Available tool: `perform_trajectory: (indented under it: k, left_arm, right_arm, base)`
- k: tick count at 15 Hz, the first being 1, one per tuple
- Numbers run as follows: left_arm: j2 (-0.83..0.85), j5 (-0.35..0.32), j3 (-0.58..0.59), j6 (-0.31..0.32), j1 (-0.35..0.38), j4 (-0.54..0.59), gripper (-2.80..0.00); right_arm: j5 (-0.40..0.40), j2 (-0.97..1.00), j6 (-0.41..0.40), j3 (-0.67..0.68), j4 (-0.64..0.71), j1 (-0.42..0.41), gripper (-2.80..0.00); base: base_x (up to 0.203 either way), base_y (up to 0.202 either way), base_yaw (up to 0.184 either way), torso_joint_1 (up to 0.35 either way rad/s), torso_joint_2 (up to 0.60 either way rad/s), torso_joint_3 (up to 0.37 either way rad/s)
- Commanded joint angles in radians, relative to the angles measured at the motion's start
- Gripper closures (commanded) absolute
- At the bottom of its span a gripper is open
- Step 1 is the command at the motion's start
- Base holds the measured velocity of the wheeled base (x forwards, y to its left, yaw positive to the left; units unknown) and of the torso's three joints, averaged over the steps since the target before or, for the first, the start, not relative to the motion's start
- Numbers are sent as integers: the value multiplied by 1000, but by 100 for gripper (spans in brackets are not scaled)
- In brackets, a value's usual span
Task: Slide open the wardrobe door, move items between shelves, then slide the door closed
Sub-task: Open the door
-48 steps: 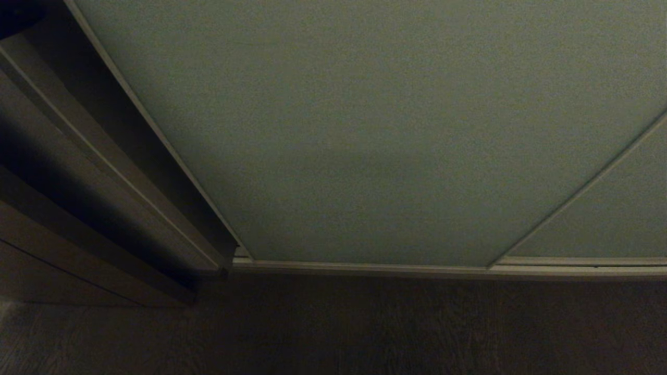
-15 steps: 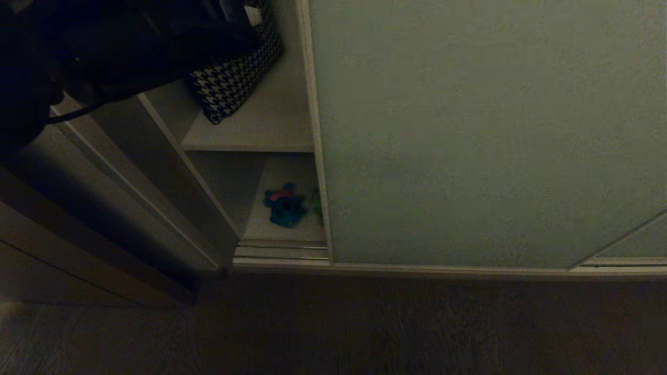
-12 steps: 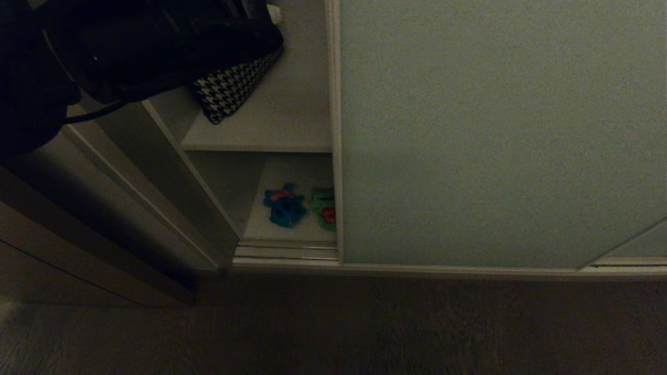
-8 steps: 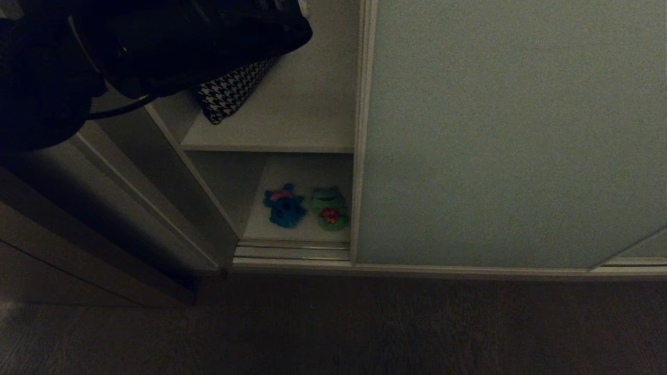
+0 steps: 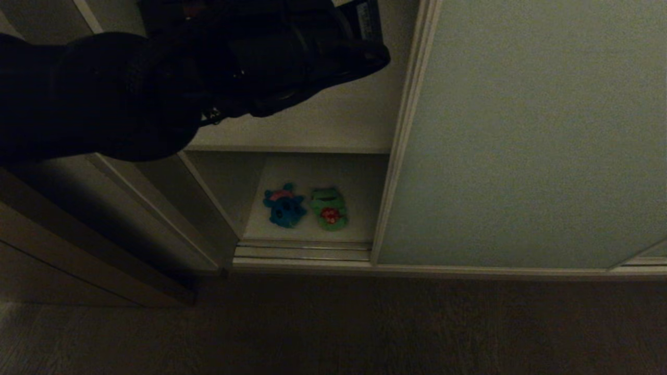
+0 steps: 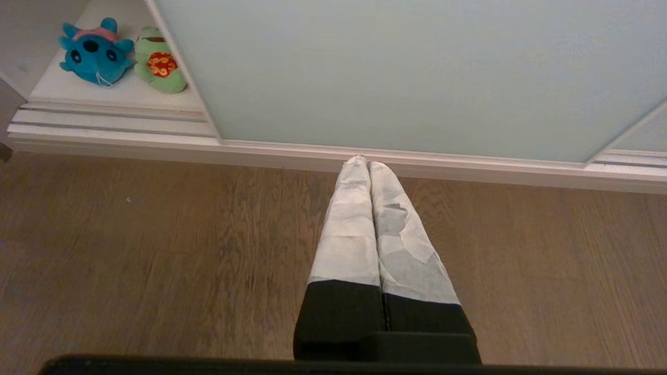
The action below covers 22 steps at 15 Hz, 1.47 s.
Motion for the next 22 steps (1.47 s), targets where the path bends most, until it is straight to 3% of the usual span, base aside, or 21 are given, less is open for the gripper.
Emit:
perform_trajectory:
  k: [1,9,14,17,20,22]
  left_arm:
    - [51,5,-30,-1,-35,-2,0]
    - [123,19,-90,14,-122,-2,0]
    - [10,82,-55,2,-94,20,0]
    - [-138,98,40,-4,71,106,0]
    - [-335,96,171,10,295,188,0]
    - [-512,64,323,15,468,244,0]
  right_arm:
    - [-1,-2,0,1,-1,0,0]
    - [0,-2,0,0,-1,0,0]
    - [0,-2,0,2,-1,0,0]
    - [0,-2,0,0,-1,0,0]
    - [-1,-2,0,0,-1,0,0]
    - [-1,-2,0,2,-1,0,0]
  base:
    - [0,0,0,0,0,0]
    - [0,0,0,0,0,0]
    - [0,0,0,0,0,0]
    - [0,0,0,0,0,0]
    - [0,0,0,0,0,0]
    - [0,0,0,0,0,0]
